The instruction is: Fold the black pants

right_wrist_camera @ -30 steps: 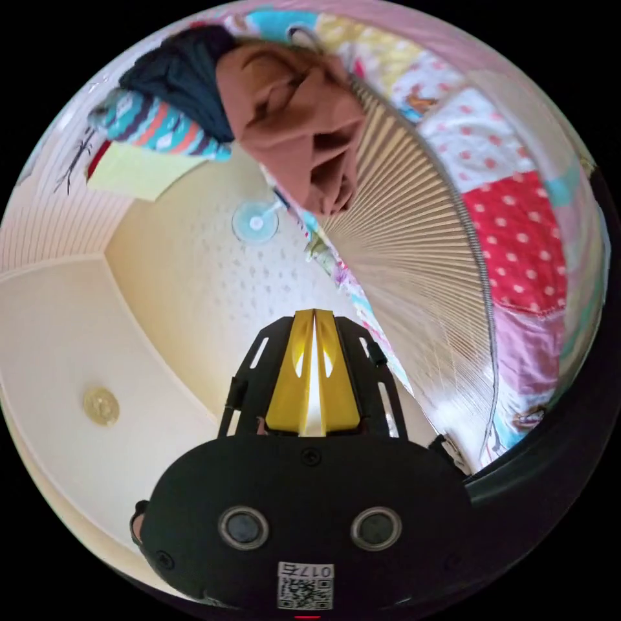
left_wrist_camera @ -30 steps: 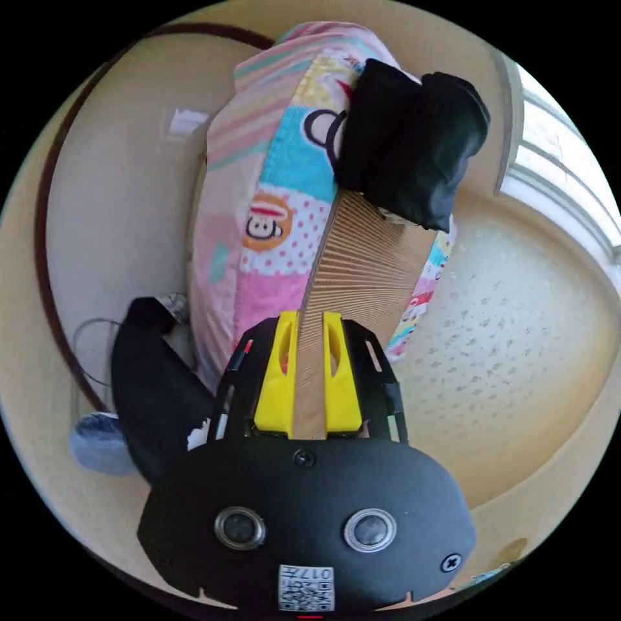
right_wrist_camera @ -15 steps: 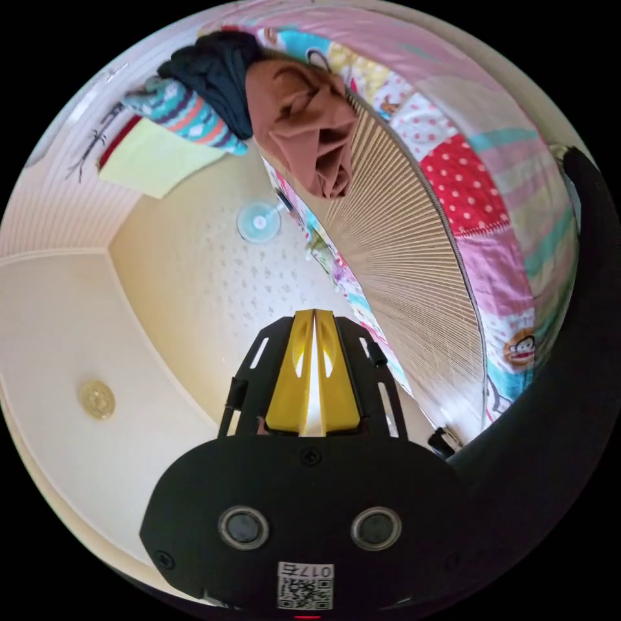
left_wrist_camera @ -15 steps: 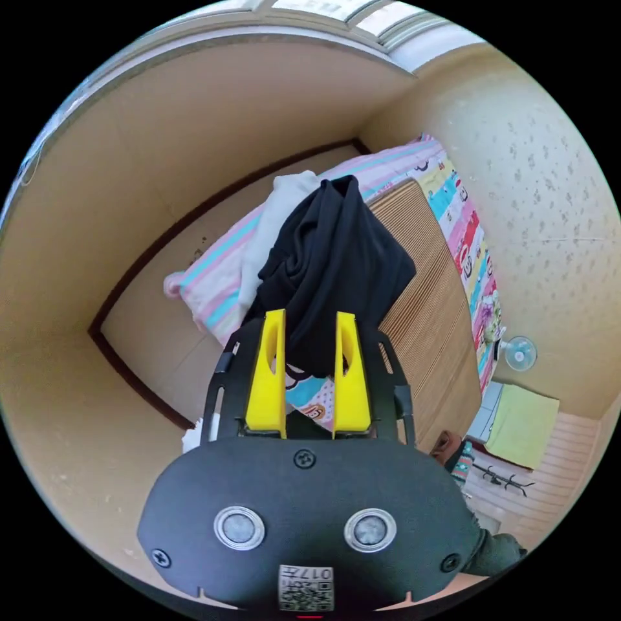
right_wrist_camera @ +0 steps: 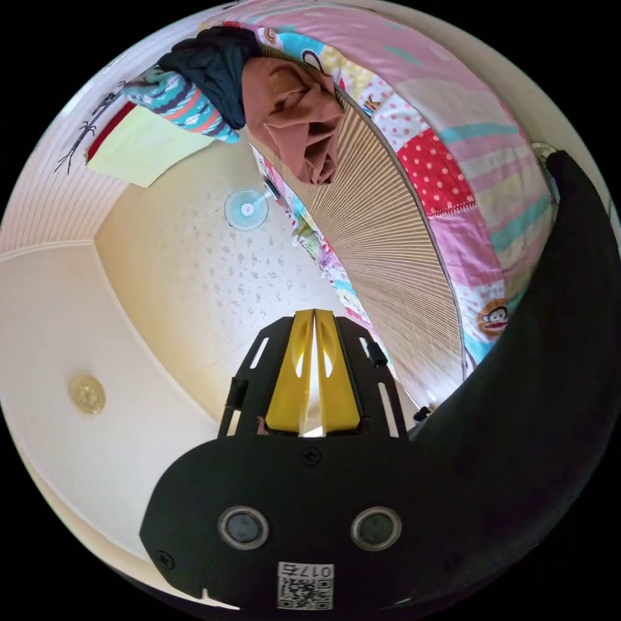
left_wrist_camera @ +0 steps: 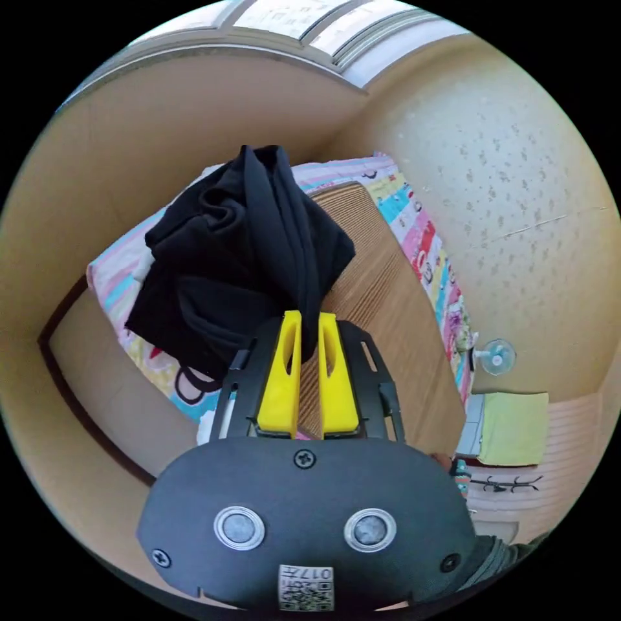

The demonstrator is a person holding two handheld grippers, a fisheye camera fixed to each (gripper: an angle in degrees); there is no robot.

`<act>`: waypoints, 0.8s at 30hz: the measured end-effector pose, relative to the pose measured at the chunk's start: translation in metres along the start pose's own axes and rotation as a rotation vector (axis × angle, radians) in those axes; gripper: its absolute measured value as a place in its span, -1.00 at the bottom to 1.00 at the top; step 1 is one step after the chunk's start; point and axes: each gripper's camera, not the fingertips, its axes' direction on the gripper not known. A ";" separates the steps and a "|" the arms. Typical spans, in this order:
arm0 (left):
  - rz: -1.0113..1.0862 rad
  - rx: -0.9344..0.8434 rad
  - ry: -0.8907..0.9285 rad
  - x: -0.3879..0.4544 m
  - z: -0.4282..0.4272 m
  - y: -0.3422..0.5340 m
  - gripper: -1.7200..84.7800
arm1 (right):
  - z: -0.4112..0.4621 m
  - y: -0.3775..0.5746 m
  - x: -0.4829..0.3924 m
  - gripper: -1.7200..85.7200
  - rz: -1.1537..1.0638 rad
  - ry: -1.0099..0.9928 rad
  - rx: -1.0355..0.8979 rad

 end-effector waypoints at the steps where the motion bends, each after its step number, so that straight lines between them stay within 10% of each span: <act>1: 0.035 -0.020 0.070 0.017 0.007 0.014 -0.85 | 0.003 -0.005 0.006 -0.95 0.003 -0.046 0.013; 5: 0.231 -0.170 0.259 0.087 0.048 0.056 -0.85 | 0.026 -0.028 0.016 -0.95 0.000 -0.117 0.021; 12: 0.428 -0.960 0.334 0.154 0.180 0.138 -0.83 | 0.123 -0.090 0.010 -0.95 -0.029 0.092 -0.319; 19: -0.465 -0.600 0.634 0.014 0.173 0.109 -0.62 | 0.161 -0.131 0.020 -0.95 -0.048 0.173 -0.479; 24: -0.668 -0.454 0.464 -0.033 0.178 0.096 -0.62 | 0.154 -0.156 0.040 -0.95 -0.024 0.119 -0.449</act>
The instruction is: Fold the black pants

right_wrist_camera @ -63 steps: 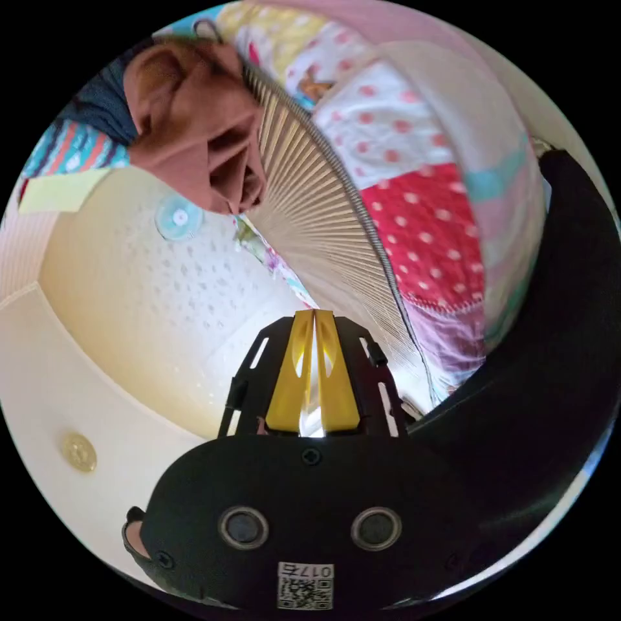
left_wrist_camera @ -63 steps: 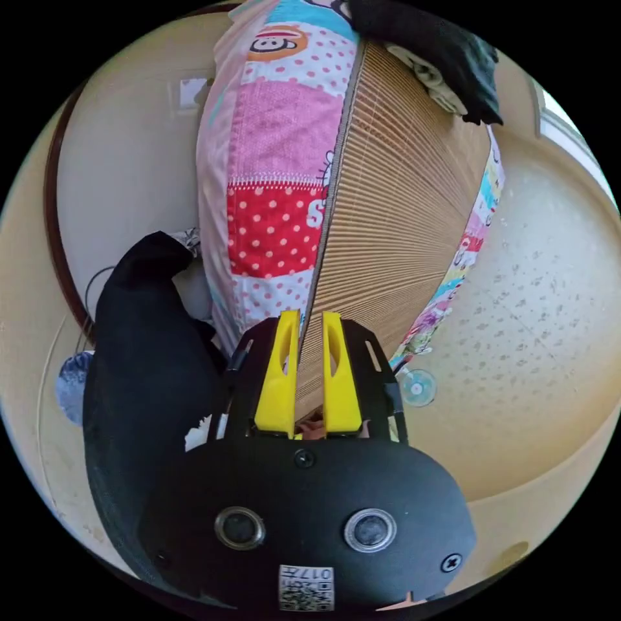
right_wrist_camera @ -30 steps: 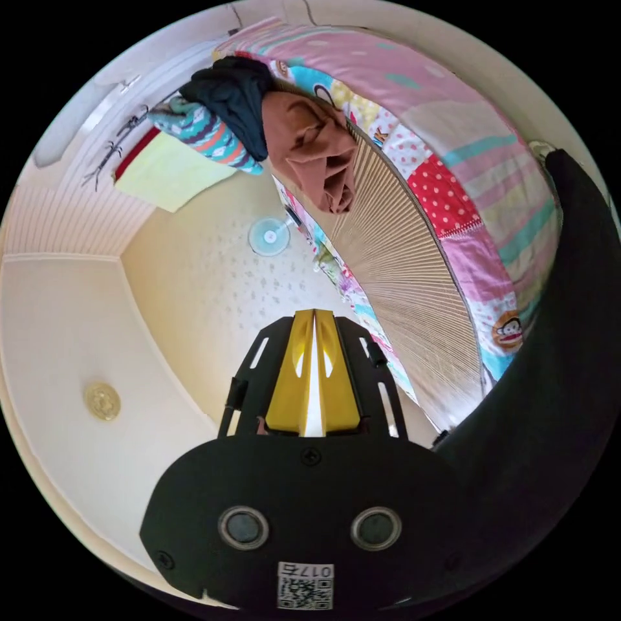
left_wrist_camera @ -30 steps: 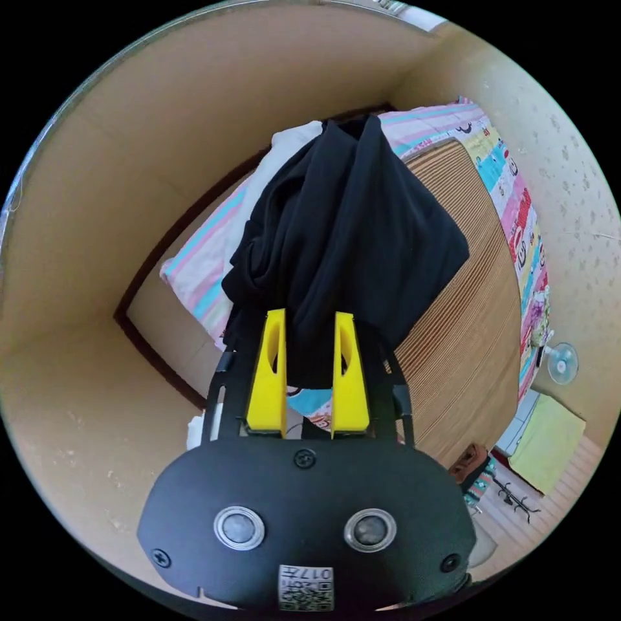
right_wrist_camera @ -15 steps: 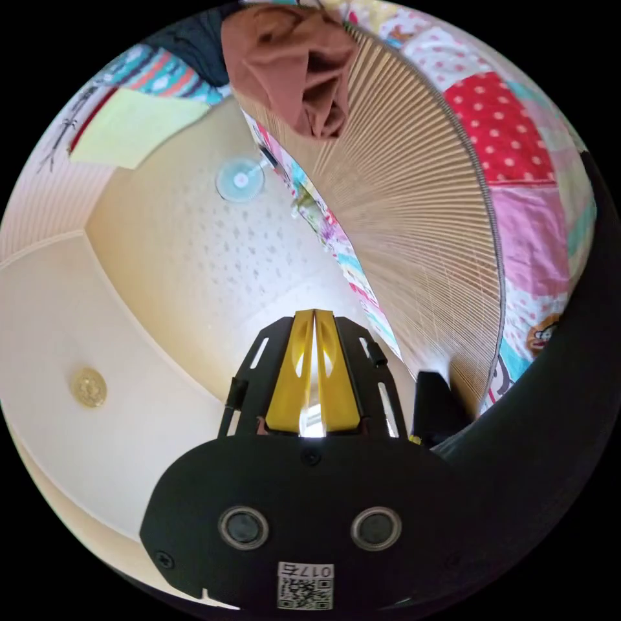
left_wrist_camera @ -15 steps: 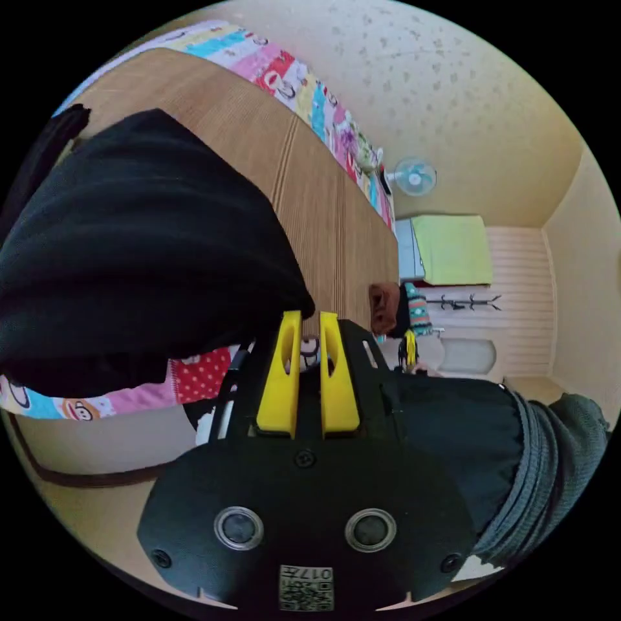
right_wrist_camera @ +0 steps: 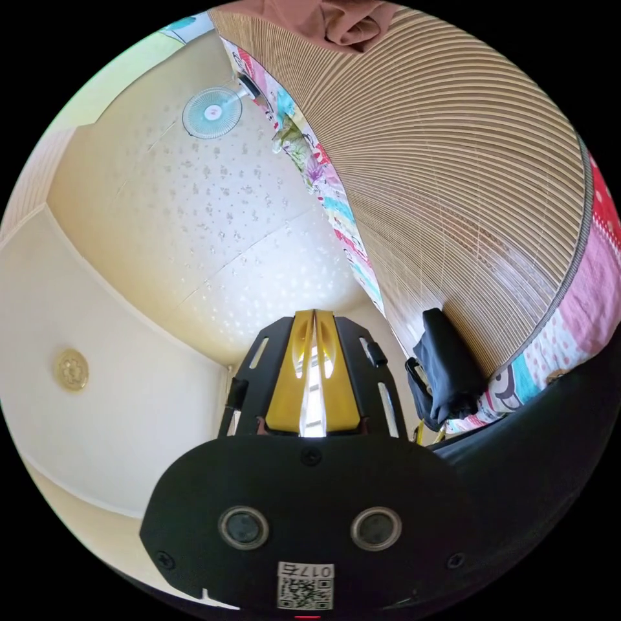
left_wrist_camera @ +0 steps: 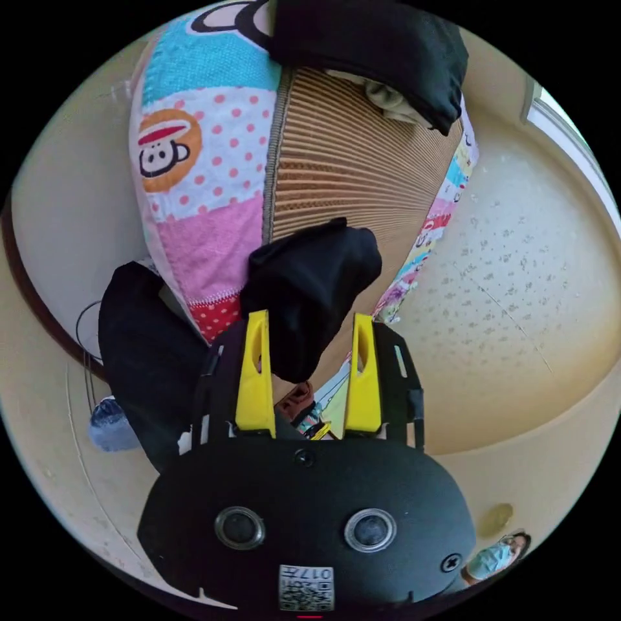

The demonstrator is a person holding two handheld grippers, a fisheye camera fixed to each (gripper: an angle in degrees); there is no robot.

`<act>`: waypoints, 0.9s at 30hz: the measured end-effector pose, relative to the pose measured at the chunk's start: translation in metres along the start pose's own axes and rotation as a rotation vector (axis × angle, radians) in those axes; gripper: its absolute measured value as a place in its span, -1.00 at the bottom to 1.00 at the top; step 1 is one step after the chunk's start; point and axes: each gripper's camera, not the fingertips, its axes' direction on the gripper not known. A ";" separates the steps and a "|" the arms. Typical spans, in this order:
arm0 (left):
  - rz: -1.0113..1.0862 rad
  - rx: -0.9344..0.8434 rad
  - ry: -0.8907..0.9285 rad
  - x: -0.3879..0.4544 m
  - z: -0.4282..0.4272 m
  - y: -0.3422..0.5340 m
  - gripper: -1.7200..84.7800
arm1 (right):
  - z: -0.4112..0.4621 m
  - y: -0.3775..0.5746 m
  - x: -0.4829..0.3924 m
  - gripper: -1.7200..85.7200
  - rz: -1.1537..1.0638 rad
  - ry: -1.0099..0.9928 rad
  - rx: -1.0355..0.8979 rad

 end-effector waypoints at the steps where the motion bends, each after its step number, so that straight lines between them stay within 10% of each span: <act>1: -0.012 0.044 0.012 -0.003 0.003 -0.009 -0.67 | -0.004 -0.005 0.003 -0.95 -0.003 -0.007 0.006; 6: -0.034 0.030 0.248 0.000 0.057 -0.039 -0.86 | -0.005 -0.029 0.017 -0.94 -0.009 0.003 -0.041; 11: 0.457 -0.249 0.409 0.100 0.145 -0.010 -0.97 | -0.003 -0.053 0.029 -0.94 -0.051 -0.030 -0.115; 19: 1.040 -1.111 -0.275 0.151 0.359 0.157 -0.84 | -0.035 -0.089 0.057 -0.94 -0.085 0.023 -0.148; 22: 1.000 -1.161 -0.566 0.105 0.398 0.165 -0.77 | -0.061 -0.099 0.069 -0.95 -0.084 0.036 -0.057; 27: 0.758 -1.096 -0.530 0.047 0.407 0.130 -0.72 | -0.093 -0.114 0.095 -0.95 -0.038 0.148 -0.014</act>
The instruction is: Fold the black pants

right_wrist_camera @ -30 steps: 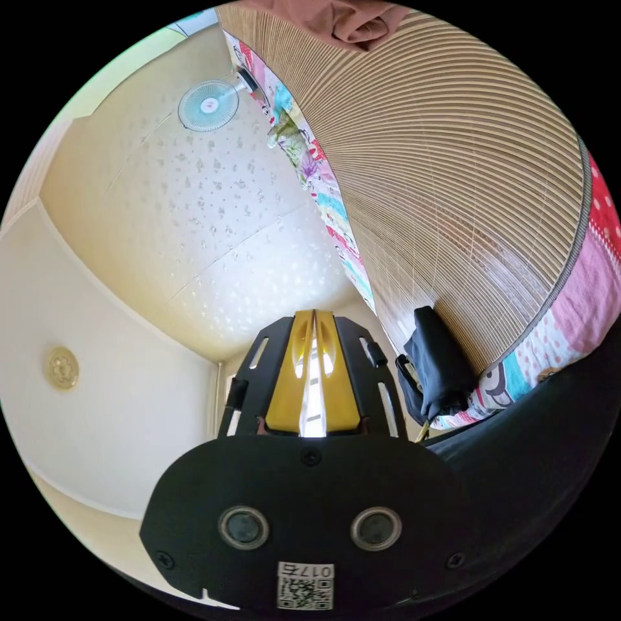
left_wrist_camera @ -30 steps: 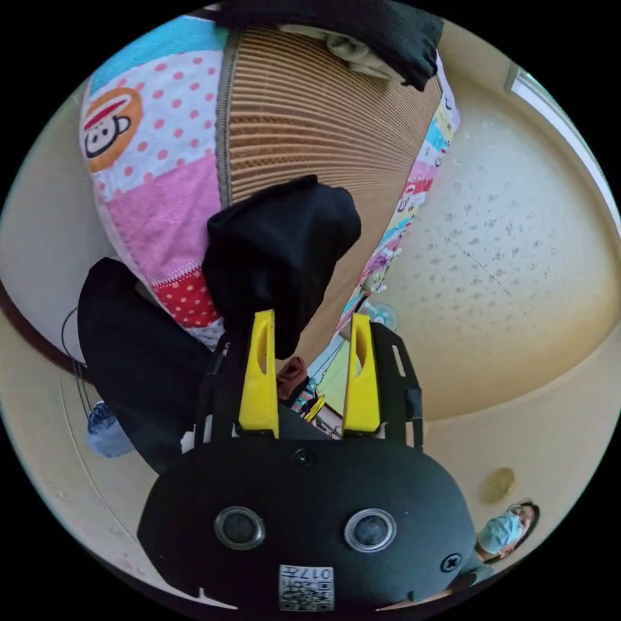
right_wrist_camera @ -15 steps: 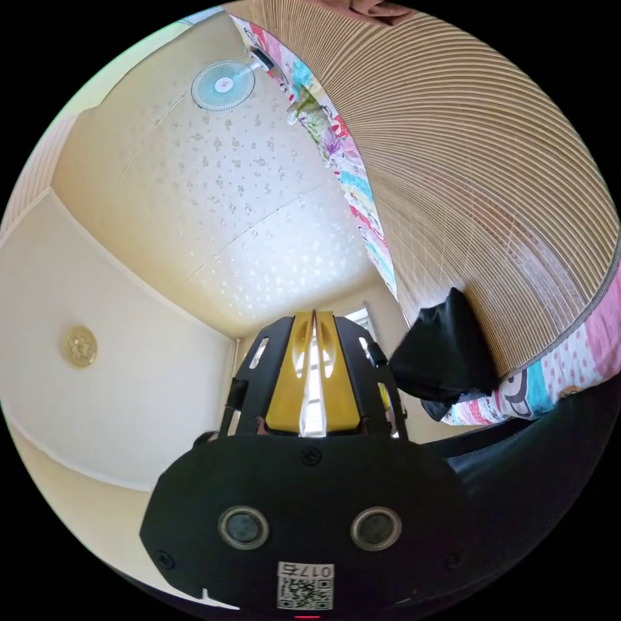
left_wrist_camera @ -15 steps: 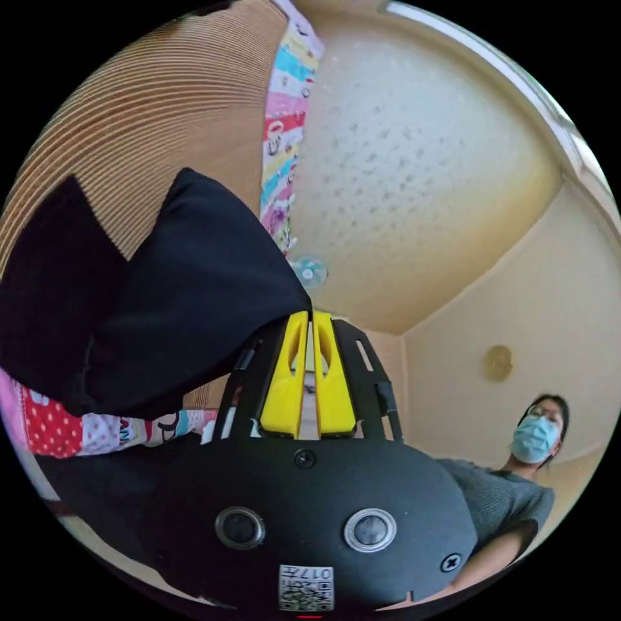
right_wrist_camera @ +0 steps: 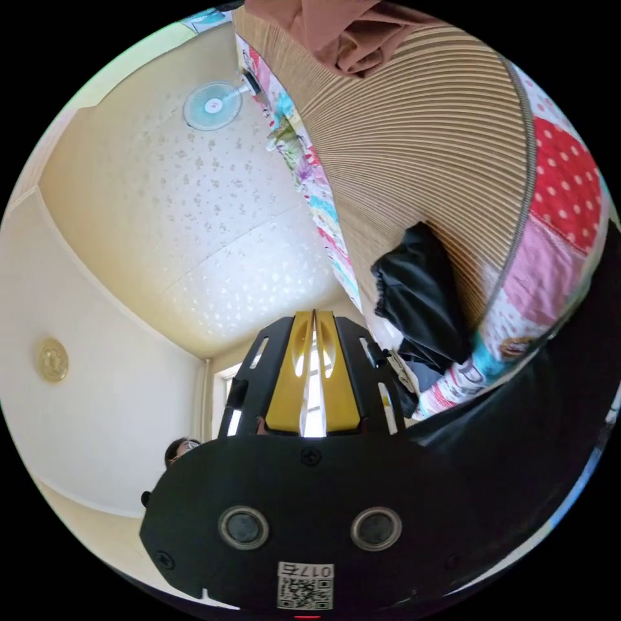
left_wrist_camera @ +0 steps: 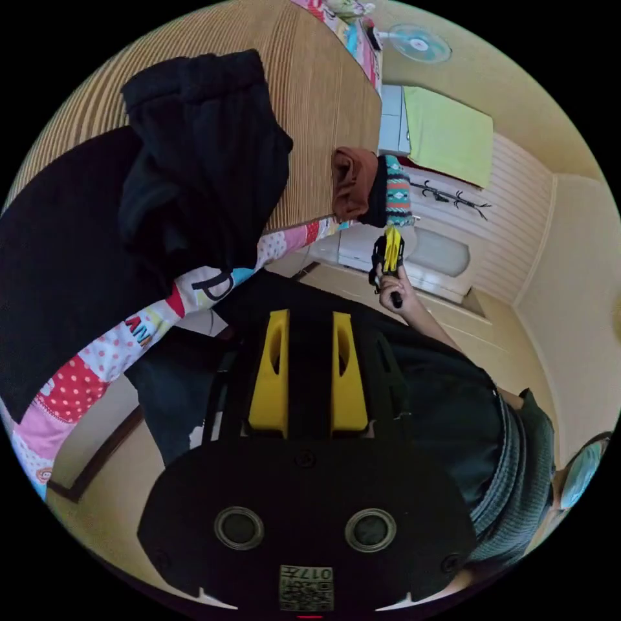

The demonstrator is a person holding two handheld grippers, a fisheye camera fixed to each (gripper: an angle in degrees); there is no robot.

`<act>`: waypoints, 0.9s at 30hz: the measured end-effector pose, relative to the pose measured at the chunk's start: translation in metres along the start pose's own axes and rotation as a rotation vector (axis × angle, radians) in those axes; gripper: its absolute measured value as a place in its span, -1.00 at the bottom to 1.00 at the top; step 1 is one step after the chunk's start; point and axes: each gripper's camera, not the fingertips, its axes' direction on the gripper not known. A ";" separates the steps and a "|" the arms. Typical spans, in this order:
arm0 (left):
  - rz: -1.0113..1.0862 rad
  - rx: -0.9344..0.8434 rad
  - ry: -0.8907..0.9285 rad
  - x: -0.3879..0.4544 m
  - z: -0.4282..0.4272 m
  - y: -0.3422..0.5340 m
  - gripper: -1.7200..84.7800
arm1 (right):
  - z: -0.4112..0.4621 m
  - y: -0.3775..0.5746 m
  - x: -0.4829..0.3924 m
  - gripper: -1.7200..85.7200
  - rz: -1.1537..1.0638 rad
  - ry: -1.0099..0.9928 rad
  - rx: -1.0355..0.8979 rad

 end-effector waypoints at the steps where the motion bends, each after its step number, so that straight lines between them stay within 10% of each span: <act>1: -0.049 0.050 0.039 -0.017 -0.002 0.001 -0.71 | -0.004 -0.004 0.007 -0.95 0.012 0.057 -0.012; 13: -0.197 0.589 -0.123 -0.106 -0.045 -0.079 -0.68 | 0.005 -0.045 0.082 -0.95 0.006 0.309 -0.255; 21: -0.345 0.543 0.208 -0.172 0.025 -0.142 -0.79 | 0.025 -0.091 0.117 -0.94 -0.032 0.466 -0.459; 27: -0.066 0.399 0.480 -0.158 0.091 -0.140 -0.87 | 0.076 -0.154 0.123 -0.82 -0.193 0.730 -0.623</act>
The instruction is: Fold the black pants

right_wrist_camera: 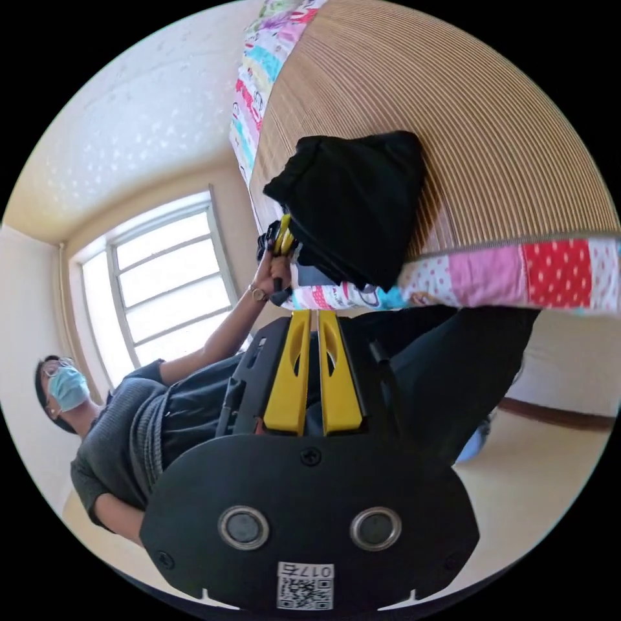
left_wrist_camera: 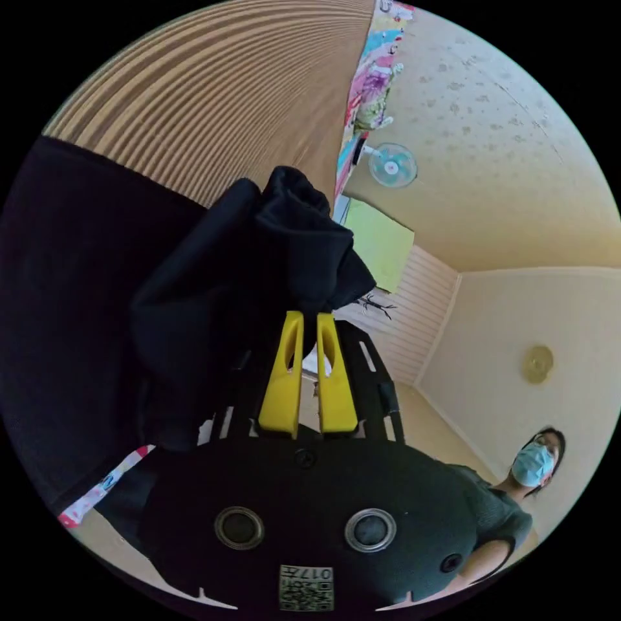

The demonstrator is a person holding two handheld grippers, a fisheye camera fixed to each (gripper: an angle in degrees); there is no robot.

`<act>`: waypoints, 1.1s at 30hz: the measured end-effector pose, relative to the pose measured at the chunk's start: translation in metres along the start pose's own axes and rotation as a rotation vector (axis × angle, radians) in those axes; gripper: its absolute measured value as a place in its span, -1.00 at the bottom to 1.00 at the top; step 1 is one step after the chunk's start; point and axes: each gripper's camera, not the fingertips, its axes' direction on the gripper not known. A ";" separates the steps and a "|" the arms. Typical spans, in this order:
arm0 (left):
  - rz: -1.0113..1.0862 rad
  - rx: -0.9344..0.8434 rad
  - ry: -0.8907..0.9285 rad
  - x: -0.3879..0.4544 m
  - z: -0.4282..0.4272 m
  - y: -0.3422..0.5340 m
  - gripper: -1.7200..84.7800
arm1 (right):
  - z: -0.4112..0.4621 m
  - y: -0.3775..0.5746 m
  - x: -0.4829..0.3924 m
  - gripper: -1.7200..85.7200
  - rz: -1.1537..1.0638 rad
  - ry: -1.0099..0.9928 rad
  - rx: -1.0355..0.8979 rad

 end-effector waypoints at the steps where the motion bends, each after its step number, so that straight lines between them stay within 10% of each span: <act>1: 0.060 -0.028 -0.031 0.008 0.012 0.010 -0.87 | 0.002 -0.022 0.001 -0.76 -0.029 0.026 -0.020; 11: 0.258 -0.110 -0.064 0.032 0.087 0.079 -0.87 | 0.075 -0.176 0.013 -0.28 -0.290 -0.003 -0.333; 20: 0.451 -0.049 -0.078 0.078 0.094 0.116 -0.87 | 0.063 -0.199 -0.006 -0.63 -0.488 -0.121 -0.364; 33: 0.800 -0.033 0.121 0.159 0.110 0.195 -0.88 | -0.166 -0.149 -0.028 -0.78 -0.413 0.246 0.584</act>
